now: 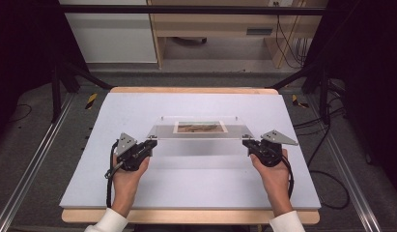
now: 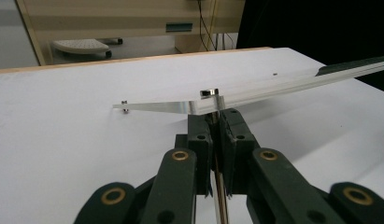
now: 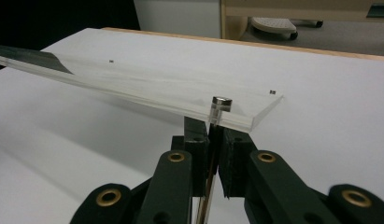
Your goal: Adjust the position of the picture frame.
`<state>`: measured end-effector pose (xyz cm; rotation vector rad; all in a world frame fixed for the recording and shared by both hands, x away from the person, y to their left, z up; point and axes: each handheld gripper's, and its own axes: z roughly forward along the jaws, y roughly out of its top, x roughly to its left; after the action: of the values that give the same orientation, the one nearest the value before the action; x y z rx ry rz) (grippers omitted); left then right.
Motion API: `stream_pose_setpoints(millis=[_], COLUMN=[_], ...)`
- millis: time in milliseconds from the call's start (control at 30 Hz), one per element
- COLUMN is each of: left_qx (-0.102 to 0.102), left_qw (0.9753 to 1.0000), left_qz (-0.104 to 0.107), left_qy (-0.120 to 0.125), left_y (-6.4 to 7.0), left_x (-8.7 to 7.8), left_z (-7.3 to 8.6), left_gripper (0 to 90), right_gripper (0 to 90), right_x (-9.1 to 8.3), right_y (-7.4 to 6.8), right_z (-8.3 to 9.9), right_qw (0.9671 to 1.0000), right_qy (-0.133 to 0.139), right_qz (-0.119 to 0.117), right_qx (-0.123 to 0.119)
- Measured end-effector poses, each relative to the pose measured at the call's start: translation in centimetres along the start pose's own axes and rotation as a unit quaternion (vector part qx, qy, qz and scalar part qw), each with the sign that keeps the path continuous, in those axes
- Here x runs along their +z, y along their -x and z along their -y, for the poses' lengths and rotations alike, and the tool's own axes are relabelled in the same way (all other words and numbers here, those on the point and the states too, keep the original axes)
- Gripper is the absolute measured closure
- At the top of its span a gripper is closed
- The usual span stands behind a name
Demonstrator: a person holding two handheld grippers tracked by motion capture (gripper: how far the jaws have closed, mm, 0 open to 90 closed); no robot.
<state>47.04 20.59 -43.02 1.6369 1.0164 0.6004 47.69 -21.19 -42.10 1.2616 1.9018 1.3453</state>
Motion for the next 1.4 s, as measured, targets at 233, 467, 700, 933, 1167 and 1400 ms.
stream_pose_setpoints(millis=[233, 467, 700, 933, 1167, 1400], left_qx=[0.0, 0.001, 0.007, 0.007, 0.006, 0.007], left_qw=[1.0, 0.9999, 0.9995, 0.9989, 0.9984, 0.9974], left_qz=[-0.002, -0.003, -0.002, -0.001, -0.002, -0.006], left_qy=[-0.008, -0.017, -0.031, -0.046, -0.057, -0.071], left_y=[0.0, -0.1, 0.0, 0.1, 0.2, 0.4], left_x=[-0.2, -0.4, -0.6, -0.7, -0.6, -0.5], left_z=[0.4, 0.8, 1.6, 2.2, 2.8, 3.6], left_gripper=[82.8, 82.8, 82.9, 83.2, 83.5, 83.9], right_gripper=[83.2, 83.3, 83.7, 84.3, 84.6, 84.7], right_x=[0.0, 0.0, 0.1, 0.2, 0.3, 0.4], right_y=[-0.1, -0.3, -0.4, -0.4, -0.4, -0.5], right_z=[0.3, 0.7, 1.4, 2.1, 2.8, 3.5], right_qw=[1.0, 0.9998, 0.9995, 0.999, 0.9984, 0.9977], right_qy=[-0.007, -0.016, -0.029, -0.041, -0.052, -0.064], right_qz=[-0.006, -0.009, -0.015, -0.019, -0.022, -0.02], right_qx=[-0.002, -0.002, -0.002, 0.0, 0.002, 0.008])
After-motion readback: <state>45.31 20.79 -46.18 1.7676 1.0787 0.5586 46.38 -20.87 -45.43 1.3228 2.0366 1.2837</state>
